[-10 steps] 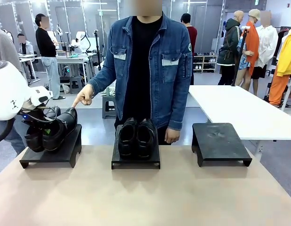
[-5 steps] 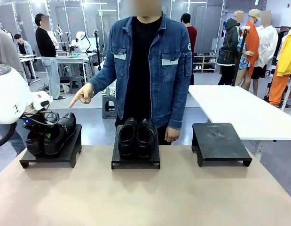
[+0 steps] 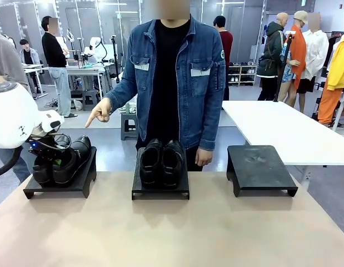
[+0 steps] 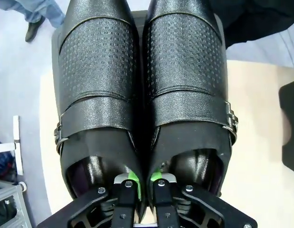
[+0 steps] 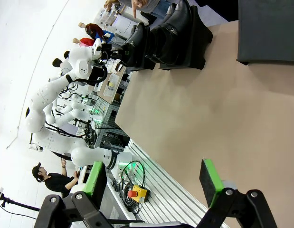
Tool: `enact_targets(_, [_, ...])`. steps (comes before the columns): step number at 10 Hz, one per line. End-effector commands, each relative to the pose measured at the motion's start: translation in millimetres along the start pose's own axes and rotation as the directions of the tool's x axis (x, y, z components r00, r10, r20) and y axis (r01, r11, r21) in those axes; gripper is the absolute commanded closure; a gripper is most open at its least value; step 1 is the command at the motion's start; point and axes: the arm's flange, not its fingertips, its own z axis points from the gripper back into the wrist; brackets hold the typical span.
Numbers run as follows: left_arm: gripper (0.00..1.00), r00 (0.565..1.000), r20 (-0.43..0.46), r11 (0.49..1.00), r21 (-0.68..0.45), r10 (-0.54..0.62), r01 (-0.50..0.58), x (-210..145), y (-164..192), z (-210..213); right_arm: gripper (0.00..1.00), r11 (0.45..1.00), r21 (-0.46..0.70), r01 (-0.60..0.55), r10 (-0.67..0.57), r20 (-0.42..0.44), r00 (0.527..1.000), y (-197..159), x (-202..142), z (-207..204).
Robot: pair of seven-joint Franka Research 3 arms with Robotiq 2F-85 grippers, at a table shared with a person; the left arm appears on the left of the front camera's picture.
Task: Place the shoes on the stand as instructed by the person.
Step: Pick up another pair of Shoes and place it on the Shoes Stand indicated by the person.
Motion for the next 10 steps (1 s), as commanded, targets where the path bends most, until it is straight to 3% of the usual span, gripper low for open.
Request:
enact_targets(1, [0.63, 0.999, 0.034, 0.999, 0.029, 0.014, -0.015, 7, 0, 3, 0.00, 1.000, 0.007, -0.013, 0.013, 0.004, 1.000, 1, 0, 0])
enact_targets(5, [0.00, 1.000, 0.026, 1.000, 0.026, 0.005, -0.006, 5, 2, 21, 0.00, 1.000, 0.007, -0.013, 0.013, 0.004, 1.000, 1, 0, 0])
enact_targets(8, [0.04, 1.000, 0.016, 1.000, 0.020, -0.001, 0.001, 5, 5, 31, 0.00, 1.000, 0.007, -0.013, 0.013, 0.004, 1.000, 1, 0, 0])
enact_targets(10, [0.00, 1.000, 0.013, 0.999, 0.022, -0.025, 0.025, -1, 3, 36, 0.00, 1.000, 0.007, -0.013, 0.013, 0.004, 1.000, 1, 0, 0])
